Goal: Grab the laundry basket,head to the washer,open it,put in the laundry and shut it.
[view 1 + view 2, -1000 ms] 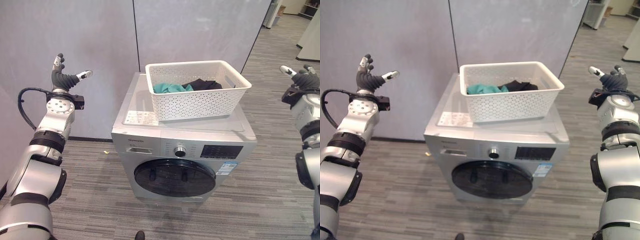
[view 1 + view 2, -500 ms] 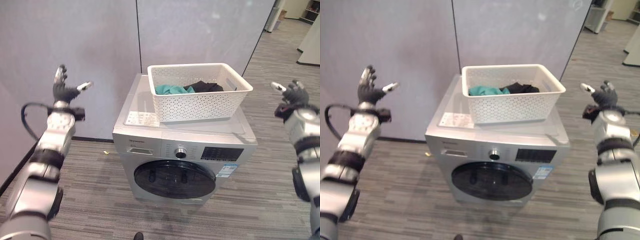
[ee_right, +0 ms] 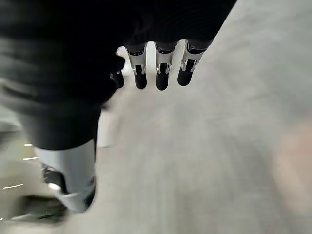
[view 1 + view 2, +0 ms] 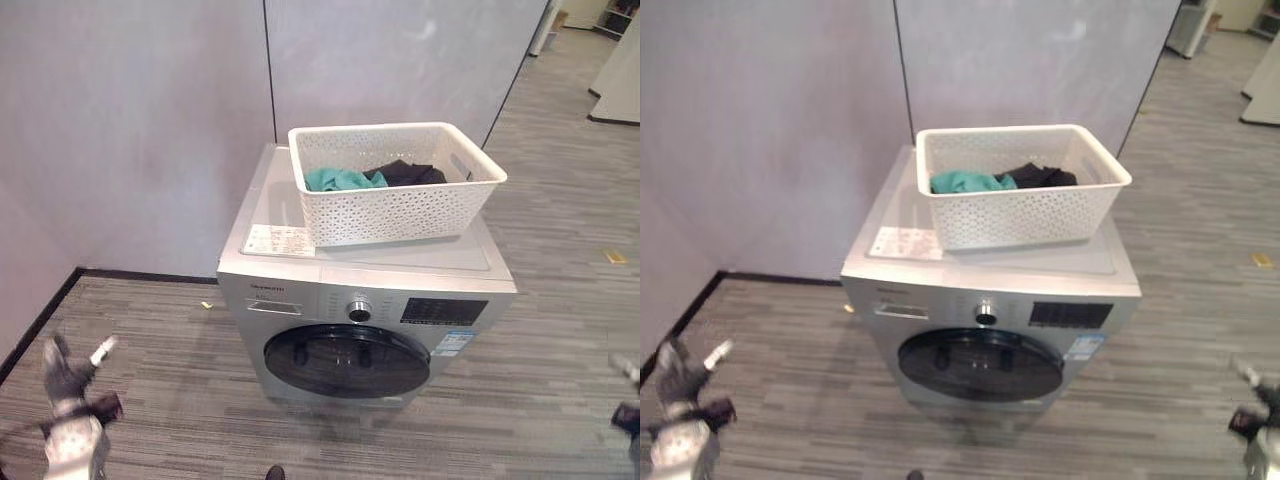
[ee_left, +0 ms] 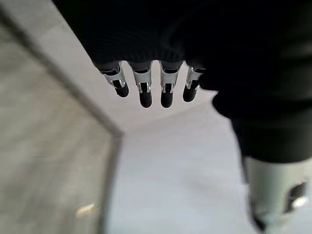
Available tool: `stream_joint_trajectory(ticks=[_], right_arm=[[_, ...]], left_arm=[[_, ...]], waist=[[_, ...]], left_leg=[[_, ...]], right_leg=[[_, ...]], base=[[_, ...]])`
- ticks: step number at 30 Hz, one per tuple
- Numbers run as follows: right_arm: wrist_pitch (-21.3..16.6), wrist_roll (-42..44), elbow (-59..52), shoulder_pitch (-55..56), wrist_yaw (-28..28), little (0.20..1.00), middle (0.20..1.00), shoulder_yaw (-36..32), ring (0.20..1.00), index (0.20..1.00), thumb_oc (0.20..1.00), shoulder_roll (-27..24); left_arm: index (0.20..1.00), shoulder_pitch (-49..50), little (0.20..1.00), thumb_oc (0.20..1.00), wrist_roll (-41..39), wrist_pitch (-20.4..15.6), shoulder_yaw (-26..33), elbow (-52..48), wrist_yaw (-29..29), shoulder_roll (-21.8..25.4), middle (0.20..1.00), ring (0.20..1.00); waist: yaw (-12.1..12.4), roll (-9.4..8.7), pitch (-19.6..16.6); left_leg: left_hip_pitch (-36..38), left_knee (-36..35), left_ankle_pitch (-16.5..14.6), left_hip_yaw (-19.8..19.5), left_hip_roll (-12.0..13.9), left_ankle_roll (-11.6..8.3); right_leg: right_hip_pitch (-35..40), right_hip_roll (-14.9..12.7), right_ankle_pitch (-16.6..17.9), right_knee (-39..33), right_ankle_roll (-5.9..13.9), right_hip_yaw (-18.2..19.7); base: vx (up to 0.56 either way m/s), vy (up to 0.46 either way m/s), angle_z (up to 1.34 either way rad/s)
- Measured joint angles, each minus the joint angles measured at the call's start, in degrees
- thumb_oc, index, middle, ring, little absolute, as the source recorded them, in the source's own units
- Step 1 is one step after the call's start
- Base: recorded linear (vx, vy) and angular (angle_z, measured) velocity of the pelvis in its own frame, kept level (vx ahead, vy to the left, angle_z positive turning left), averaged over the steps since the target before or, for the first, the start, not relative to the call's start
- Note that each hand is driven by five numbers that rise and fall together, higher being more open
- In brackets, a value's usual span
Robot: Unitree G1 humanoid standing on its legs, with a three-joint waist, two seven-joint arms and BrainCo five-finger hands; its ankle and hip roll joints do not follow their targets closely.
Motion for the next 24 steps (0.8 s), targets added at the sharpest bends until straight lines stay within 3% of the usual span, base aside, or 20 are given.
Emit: stream_joint_trajectory(ticks=[2,9,15,18,20,21,24], right_arm=[[-1.3,-0.5,0.5,0.4,0.0,1.000,1.000,-0.8,1.000,1.000,1.000,0.7],[-0.2,-2.1,7.7,-1.1,0.1,1.000,1.000,1.1,1.000,1.000,1.000,1.8],[-1.0,-3.9,13.5,-4.6,0.1,1.000,1.000,6.4,1.000,1.000,1.000,2.8],[0.2,-5.0,18.4,-7.0,2.4,1.000,1.000,15.1,1.000,1.000,1.000,8.6],[0.0,-5.6,19.7,-7.1,2.4,1.000,1.000,14.7,1.000,1.000,1.000,9.8],[-0.8,-7.1,25.4,-9.7,2.5,1.000,1.000,18.7,1.000,1.000,1.000,10.4],[-0.5,-13.0,33.3,-9.4,3.6,1.000,1.000,26.9,1.000,1.000,1.000,19.7]], left_arm=[[1.000,-1.7,1.000,1.000,0.3,-0.6,-0.6,1.5,-0.3,-0.4,1.000,1.000],[1.000,-2.5,1.000,1.000,1.1,0.5,-2.1,9.2,-0.2,-0.3,1.000,1.000],[1.000,-5.4,1.000,1.000,2.7,0.4,-4.5,18.7,-0.4,0.2,1.000,1.000],[1.000,-10.8,1.000,1.000,2.9,2.2,-7.4,39.4,-0.8,-2.5,1.000,1.000],[1.000,-8.8,1.000,1.000,2.9,1.8,-8.1,36.8,-1.3,-3.2,1.000,1.000],[1.000,-10.4,1.000,1.000,3.3,1.0,-10.3,41.5,-1.7,-3.1,1.000,1.000],[1.000,-11.3,1.000,1.000,5.5,1.4,-14.4,48.5,-2.7,-7.6,1.000,1.000]], waist=[[-0.1,0.07,-0.2],[0.1,1.01,-0.4],[0.2,1.28,-0.7],[-0.1,1.12,-0.6],[0.4,1.07,0.0],[0.3,0.76,-0.2],[0.8,0.22,-0.5]], left_leg=[[0.0,0.0,0.1,0.1,0.3,-0.11],[-0.1,0.0,0.0,0.1,0.8,-0.32],[0.0,0.0,0.3,0.0,0.9,-0.70],[0.0,0.0,0.2,0.4,1.0,-0.66],[-0.3,0.0,0.2,0.4,0.9,-0.68],[-0.3,0.0,0.3,0.3,1.0,-0.74],[-0.7,0.0,0.3,-0.4,0.9,-0.78]], right_leg=[[0.0,0.2,0.1,0.0,-0.07,0.1],[-0.2,0.7,0.2,0.0,-0.48,0.1],[0.0,0.9,0.2,0.0,-0.48,-0.1],[-0.2,1.0,0.3,0.0,-0.59,0.3],[-0.4,0.8,0.3,0.0,-0.51,0.2],[-0.3,0.9,0.3,0.0,-0.51,0.1],[-0.3,1.0,0.1,0.0,-0.63,-0.7]], base=[[0.00,0.000,0.00],[0.00,0.000,0.00],[-0.01,-0.003,0.00],[-0.01,-0.001,-0.04],[-0.01,-0.002,0.02],[0.02,-0.008,0.05],[0.04,0.093,0.12]])
